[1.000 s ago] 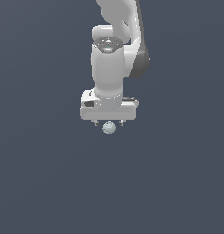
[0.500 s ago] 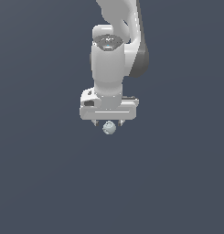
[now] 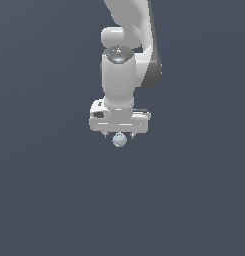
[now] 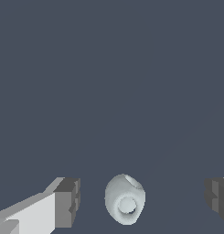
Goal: Pick up the object and move it to a goal position.
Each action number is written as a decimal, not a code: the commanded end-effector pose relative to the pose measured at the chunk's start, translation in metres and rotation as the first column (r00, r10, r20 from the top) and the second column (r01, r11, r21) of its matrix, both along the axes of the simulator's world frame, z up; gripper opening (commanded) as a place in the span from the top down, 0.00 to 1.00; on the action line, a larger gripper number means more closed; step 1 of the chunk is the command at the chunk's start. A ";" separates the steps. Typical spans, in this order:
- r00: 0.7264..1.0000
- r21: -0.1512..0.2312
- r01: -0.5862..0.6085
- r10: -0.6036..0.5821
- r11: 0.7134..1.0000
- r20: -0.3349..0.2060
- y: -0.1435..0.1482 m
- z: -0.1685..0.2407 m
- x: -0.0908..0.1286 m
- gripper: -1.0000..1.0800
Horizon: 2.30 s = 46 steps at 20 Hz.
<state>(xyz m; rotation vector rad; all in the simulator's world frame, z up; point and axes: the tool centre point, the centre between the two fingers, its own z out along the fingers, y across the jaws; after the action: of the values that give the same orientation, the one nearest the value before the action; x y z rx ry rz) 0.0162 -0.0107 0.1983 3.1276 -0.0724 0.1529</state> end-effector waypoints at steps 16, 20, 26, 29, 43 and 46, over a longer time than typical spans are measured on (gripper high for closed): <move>0.916 0.021 0.397 -0.395 0.917 -0.077 0.004 -0.085 -0.064 0.04; 0.886 0.017 0.458 -0.455 0.889 -0.088 0.003 -0.098 -0.075 0.04; 0.859 0.012 0.506 -0.503 0.862 -0.096 0.003 -0.107 -0.085 0.04; 0.855 0.012 0.512 -0.509 0.859 -0.097 0.003 -0.108 -0.086 0.04; 0.856 0.012 0.512 -0.508 0.859 -0.097 0.003 -0.151 -0.087 0.04; 0.855 0.012 0.512 -0.509 0.859 -0.097 0.003 -0.157 -0.087 0.04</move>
<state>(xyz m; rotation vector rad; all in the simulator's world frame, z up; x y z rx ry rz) -0.0713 -0.0078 0.0440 3.0085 -0.9031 -0.0019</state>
